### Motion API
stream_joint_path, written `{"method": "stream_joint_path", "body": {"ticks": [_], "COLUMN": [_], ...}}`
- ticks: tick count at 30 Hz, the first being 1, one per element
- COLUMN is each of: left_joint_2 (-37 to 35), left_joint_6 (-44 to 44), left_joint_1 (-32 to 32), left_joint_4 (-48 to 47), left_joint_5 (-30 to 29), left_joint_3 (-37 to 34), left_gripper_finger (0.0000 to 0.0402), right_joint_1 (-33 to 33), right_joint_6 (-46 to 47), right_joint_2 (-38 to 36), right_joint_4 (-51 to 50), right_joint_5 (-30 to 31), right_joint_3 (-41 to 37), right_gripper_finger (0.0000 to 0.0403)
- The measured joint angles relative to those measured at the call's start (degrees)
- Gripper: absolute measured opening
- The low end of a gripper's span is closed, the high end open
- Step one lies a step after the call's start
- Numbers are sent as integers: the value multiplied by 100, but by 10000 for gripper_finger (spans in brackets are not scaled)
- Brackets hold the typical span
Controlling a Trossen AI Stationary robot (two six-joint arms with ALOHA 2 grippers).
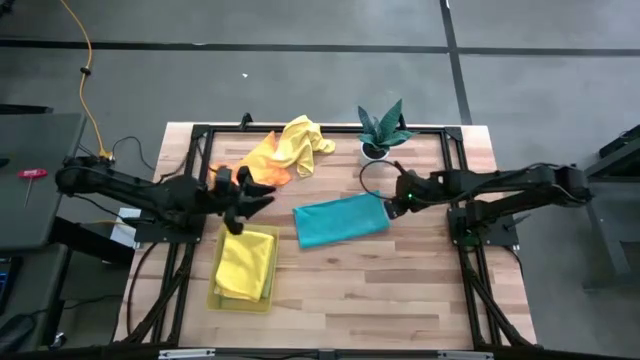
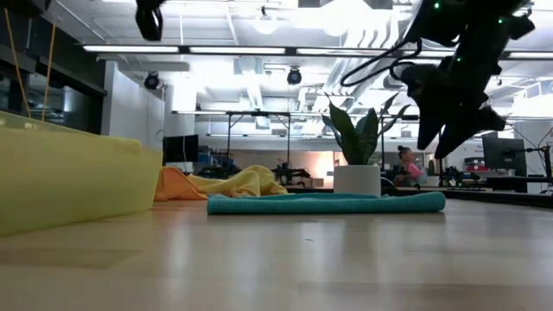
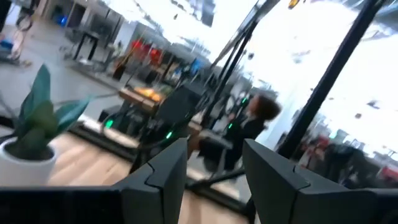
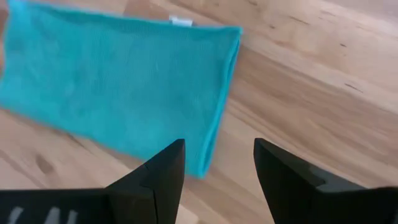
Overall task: Fold microfiber towels
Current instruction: Fold the blue microfiber cloth
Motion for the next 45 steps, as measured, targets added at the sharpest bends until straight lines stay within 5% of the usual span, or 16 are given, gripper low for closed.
{"method": "stream_joint_path", "body": {"ticks": [7,18,28,45], "left_joint_2": [-344,-342,-340,-340], "left_joint_6": [1,0,0,8], "left_joint_1": [-13,-13,-2,-2], "left_joint_4": [136,81,15,-111], "left_joint_5": [-67,-71,-203,-394], "left_joint_3": [-13,-13,-13,-13], "left_gripper_finger": [147,147,147,147], "right_joint_1": [-228,-273,-81,-31], "right_joint_6": [-386,-667,-111,192], "right_joint_2": [617,2105,2496,2516], "right_joint_4": [959,1220,1355,1184], "right_joint_5": [-490,-427,-254,44], "right_joint_3": [-229,119,171,157], "right_gripper_finger": [184,184,178,7]}}
